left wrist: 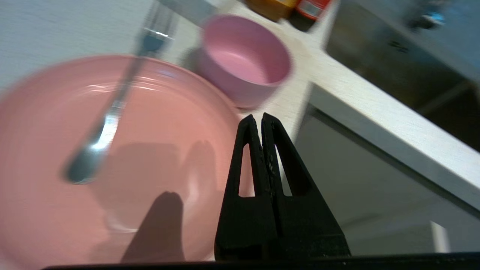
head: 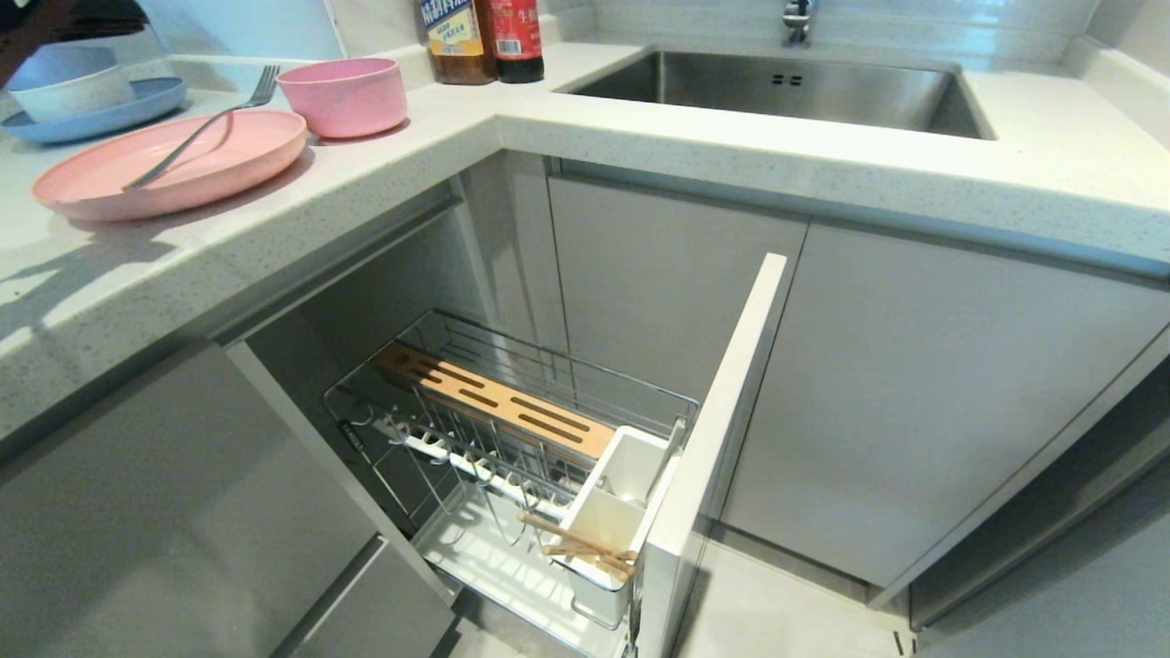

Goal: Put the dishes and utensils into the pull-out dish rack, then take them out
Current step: Pick up the fork and place it in the cupboard

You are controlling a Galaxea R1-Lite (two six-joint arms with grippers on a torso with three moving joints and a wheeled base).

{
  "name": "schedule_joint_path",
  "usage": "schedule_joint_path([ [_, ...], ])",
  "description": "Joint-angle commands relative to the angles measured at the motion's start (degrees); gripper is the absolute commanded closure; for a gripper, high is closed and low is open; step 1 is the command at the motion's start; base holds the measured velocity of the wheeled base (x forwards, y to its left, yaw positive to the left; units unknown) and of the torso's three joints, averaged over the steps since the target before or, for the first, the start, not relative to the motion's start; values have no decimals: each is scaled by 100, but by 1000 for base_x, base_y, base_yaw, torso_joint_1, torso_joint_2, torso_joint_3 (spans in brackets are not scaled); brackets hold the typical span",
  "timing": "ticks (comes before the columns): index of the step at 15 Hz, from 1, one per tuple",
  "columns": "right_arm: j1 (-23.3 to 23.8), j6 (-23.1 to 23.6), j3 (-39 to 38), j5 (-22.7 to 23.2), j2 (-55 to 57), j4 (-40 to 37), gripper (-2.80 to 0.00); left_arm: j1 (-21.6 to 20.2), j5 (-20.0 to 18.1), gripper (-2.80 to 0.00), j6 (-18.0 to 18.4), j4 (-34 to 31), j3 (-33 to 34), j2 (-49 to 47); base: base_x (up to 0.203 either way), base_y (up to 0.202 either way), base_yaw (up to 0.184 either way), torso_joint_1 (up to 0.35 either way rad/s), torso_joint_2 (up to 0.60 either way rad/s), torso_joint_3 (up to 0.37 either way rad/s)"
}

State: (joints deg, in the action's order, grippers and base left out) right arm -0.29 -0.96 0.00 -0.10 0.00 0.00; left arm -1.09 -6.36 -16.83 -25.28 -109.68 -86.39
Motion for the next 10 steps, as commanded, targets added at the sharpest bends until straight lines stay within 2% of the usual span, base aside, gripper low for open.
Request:
schedule_joint_path([
  [1,-4,0,-9,1,0,0,0,-509,89,0,189,-113,2,114,0,0,0,0,0,0],
  [4,-6,0,-9,1,0,0,0,-1467,-128,0,461,-241,59,296,0,0,0,0,0,0],
  [6,-6,0,-9,1,0,0,0,-2098,-522,0,933,-266,265,389,0,0,0,0,0,0],
  [8,-6,0,-9,1,0,0,0,-2399,-1019,0,1498,-271,512,415,0,0,0,0,0,0],
  [10,3,0,-9,1,0,0,0,-2444,-1322,0,1896,-259,629,321,0,0,0,0,0,0],
])
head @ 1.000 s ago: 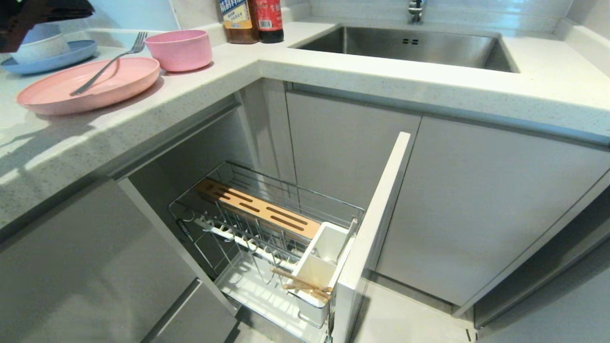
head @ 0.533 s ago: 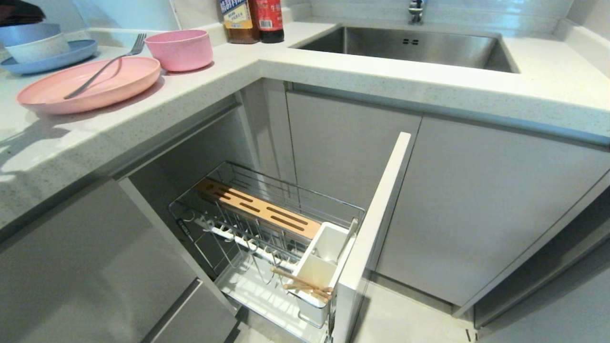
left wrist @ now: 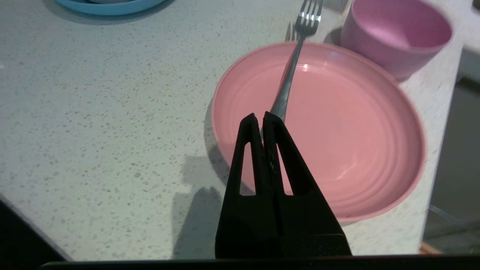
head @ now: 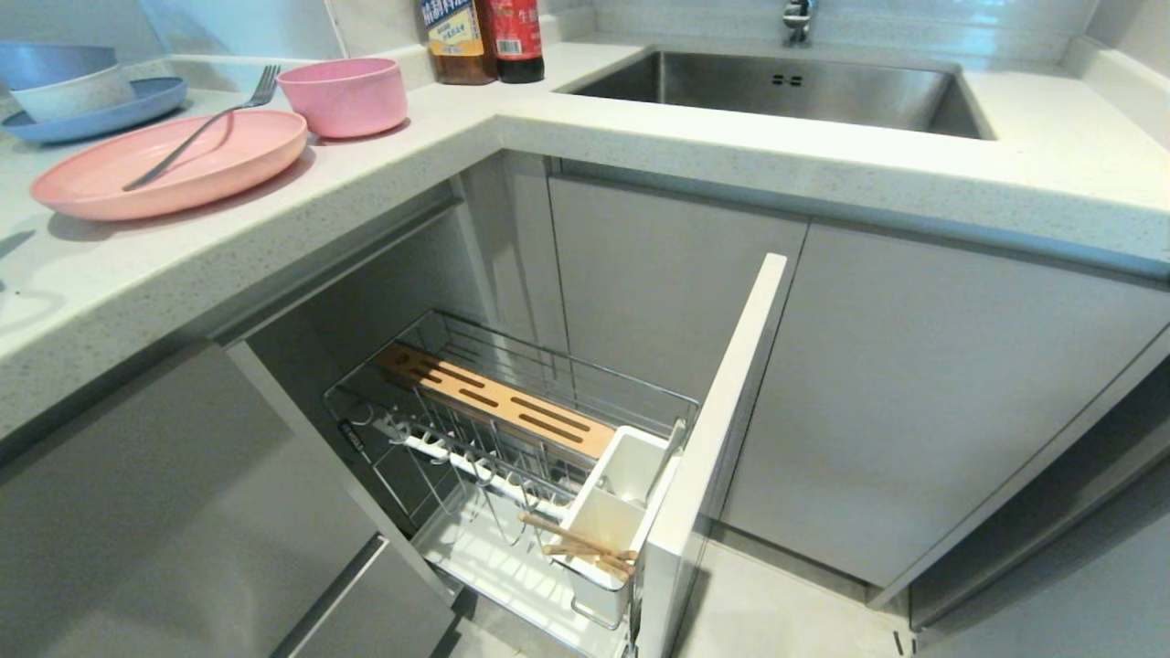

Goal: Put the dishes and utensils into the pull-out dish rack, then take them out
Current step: Pick up the fork and place it in the cupboard

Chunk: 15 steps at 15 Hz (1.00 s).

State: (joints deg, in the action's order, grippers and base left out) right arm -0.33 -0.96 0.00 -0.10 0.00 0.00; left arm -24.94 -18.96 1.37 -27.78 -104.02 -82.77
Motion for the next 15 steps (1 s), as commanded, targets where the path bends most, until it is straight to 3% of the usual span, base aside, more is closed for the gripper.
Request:
schedule_joint_path([
  [1,3,0,-9,1,0,1,0,-49,-165,0,104,26,53,-138,0,0,0,0,0,0],
  [4,1,0,-9,1,0,0,0,-22,-522,0,102,60,-108,-376,0,0,0,0,0,0],
  [7,-3,0,-9,1,0,0,0,167,-574,0,109,200,-191,-663,0,0,0,0,0,0],
  [8,-3,0,-9,1,0,0,0,222,-574,-280,118,219,-210,-723,0,0,0,0,0,0],
  [15,-3,0,-9,1,0,0,0,390,-574,-280,110,221,-306,-899,0,0,0,0,0,0],
])
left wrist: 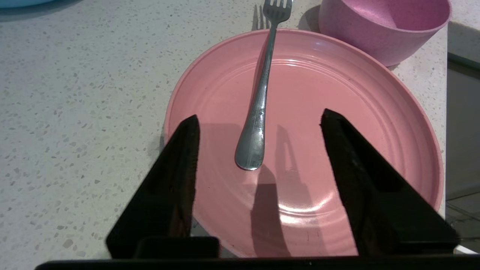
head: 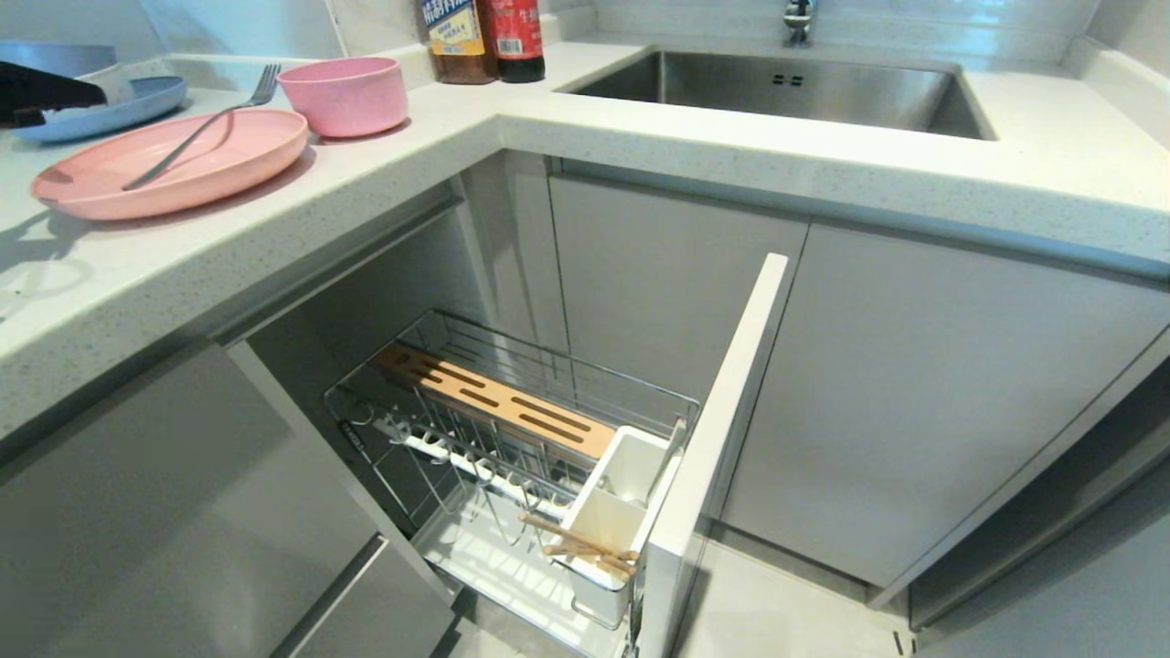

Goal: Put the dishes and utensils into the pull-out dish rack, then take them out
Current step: Pick up the fork and place it in the cupboard

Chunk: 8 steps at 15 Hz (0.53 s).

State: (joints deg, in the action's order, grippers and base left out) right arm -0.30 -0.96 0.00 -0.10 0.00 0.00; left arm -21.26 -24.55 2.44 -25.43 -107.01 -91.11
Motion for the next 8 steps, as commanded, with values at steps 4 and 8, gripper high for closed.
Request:
schedule_joint_path([
  [4,-5,0,-9,1,0,0,0,78,-23,-280,139,35,0,-178,0,0,0,0,0,0],
  [8,-5,0,-9,1,0,0,0,122,-23,-280,284,53,24,-284,0,0,0,0,0,0],
])
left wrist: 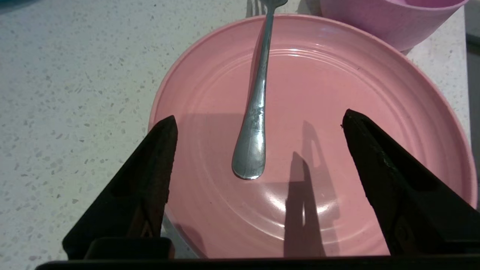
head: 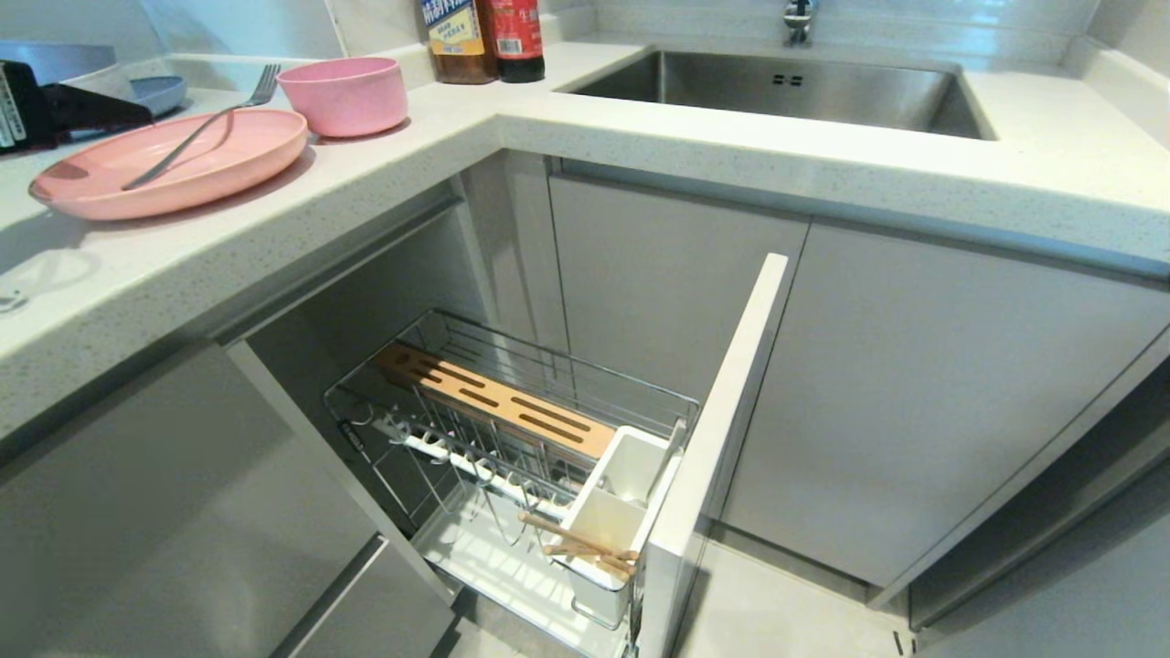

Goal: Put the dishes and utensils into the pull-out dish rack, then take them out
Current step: Pick up the fork and place it in the cupboard

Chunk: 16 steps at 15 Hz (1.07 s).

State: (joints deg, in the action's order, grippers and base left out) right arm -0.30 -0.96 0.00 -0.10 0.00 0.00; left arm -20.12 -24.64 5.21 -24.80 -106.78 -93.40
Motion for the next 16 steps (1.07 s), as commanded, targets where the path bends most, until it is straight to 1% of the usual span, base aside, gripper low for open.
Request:
schedule_joint_path([
  [1,-4,0,-9,1,0,0,0,10,-11,-280,7,-5,0,-67,0,0,0,0,0,0],
  [5,-5,0,-9,1,0,0,0,95,-13,-280,16,141,-19,-237,0,0,0,0,0,0],
  [10,4,0,-9,1,0,0,0,206,-6,-280,32,167,-27,-345,0,0,0,0,0,0],
  [12,-5,0,-9,1,0,0,0,218,-5,-280,185,147,-19,-359,0,0,0,0,0,0],
  [16,-5,0,-9,1,0,0,0,219,-4,-280,200,142,-15,-382,0,0,0,0,0,0],
])
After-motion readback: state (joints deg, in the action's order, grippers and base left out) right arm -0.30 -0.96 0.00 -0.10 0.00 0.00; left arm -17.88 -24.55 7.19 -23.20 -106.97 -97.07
